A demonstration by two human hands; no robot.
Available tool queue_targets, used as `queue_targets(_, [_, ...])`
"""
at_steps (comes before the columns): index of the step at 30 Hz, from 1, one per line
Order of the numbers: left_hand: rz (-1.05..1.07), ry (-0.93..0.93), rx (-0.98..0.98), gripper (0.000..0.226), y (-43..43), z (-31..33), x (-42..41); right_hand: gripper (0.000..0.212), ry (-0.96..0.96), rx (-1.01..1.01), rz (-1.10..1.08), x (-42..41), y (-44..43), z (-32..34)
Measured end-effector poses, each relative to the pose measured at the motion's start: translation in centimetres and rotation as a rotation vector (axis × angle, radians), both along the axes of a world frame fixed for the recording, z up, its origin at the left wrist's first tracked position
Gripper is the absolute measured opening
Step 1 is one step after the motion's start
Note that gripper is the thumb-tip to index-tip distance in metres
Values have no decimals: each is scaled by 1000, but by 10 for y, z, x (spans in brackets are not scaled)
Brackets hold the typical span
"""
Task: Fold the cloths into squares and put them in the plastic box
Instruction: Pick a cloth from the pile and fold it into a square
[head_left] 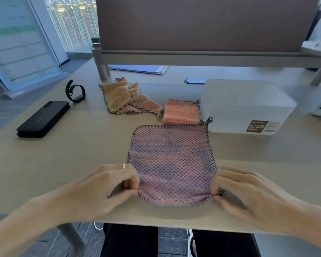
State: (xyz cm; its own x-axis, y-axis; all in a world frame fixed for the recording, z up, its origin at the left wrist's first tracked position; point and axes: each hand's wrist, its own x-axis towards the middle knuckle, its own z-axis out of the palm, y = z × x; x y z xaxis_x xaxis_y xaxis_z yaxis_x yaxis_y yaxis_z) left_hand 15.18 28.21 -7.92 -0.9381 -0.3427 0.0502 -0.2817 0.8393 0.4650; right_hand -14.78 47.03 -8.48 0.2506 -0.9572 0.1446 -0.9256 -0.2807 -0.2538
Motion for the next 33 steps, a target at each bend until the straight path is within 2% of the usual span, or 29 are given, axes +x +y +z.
queue_targets(3, [97,114,90,14,0,5,-3,8,-35,6,-30,1,0,5])
queue_targets(5, [142,175,140,23,0,14,-2,3,-150,9,-79,1,0,9])
queue_targets(8, [163,202,164,39,2,28,-1,9,-301,-65,-179,0,0,21])
queue_targets(12, [182,257,250,13,1,38,1,8,-468,-53,-252,-1,2,31])
queue_targets(15, [166,247,336,2,-1,39,7,9,-577,15,-243,-6,7,31])
queue_targets(20, [238,400,348,19,-12,43,-6,7,-807,1,-227,-8,-8,43])
queue_targets(22, [301,428,352,15,-25,46,-20,10,-852,-58,-262,-16,-30,45])
queue_targets(24, [363,426,363,8,-43,43,-35,16,-845,-101,-347,-29,-55,39])
queue_targets(25, [391,410,349,7,-51,38,-43,13,-816,-107,-390,-35,-68,32])
queue_targets(27, [439,337,246,11,-67,22,-56,6,-713,-85,-484,-47,-88,14])
queue_targets(31, [506,183,70,11,-83,-8,-73,11,-491,-82,-616,-56,-108,-10])
queue_targets(33, [518,165,19,8,-83,-14,-77,11,-417,-89,-641,-54,-109,-14])
